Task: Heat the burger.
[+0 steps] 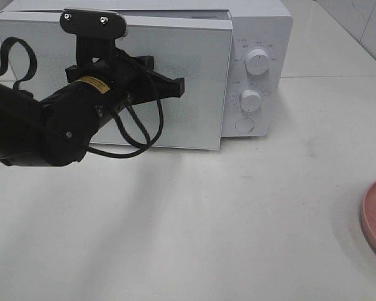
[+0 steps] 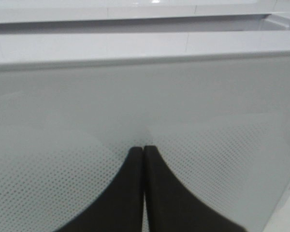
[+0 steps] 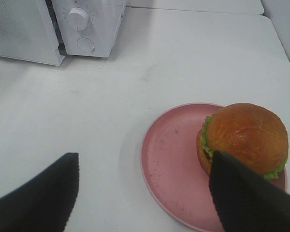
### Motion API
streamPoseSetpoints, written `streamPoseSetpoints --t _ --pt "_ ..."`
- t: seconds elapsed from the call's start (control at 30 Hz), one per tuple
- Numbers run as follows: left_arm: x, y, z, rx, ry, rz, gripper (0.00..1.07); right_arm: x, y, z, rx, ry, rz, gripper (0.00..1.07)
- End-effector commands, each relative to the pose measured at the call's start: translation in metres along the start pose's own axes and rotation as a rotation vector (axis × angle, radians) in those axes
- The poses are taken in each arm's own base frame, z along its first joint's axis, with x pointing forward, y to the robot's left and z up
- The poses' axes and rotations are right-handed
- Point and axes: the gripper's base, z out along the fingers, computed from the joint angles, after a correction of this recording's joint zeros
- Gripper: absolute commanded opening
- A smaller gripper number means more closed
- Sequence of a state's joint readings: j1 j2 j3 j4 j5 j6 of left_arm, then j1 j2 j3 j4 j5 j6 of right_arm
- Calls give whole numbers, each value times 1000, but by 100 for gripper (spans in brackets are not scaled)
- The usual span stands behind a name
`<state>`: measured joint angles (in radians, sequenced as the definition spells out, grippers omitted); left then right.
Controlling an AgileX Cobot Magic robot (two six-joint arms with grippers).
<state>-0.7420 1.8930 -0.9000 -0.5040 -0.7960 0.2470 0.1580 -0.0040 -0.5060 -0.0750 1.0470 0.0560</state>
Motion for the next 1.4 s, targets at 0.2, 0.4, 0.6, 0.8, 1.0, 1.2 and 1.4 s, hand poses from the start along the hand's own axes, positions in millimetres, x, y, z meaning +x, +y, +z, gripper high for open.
streamPoseSetpoints --t 0.2,0.4,0.6,0.8,1.0,1.2,1.4 --pt "-10 -11 19 14 -12 -12 0 1 0 -3 1 -38 4 72" --pt "-11 -12 36 -28 -6 -14 0 1 0 -3 1 -38 4 72" --pt "-21 -4 54 -42 -4 -44 0 1 0 -3 1 -38 4 72" --pt "-23 -5 59 -25 20 -18 0 1 0 -3 1 -38 4 72" --pt "-17 -29 44 81 153 6 0 1 0 -3 1 -38 4 72" --pt "-8 -49 16 188 295 28 1 1 0 -3 1 -38 4 72" --pt "2 -58 -8 324 591 17 53 1 0 -3 1 -38 4 72"
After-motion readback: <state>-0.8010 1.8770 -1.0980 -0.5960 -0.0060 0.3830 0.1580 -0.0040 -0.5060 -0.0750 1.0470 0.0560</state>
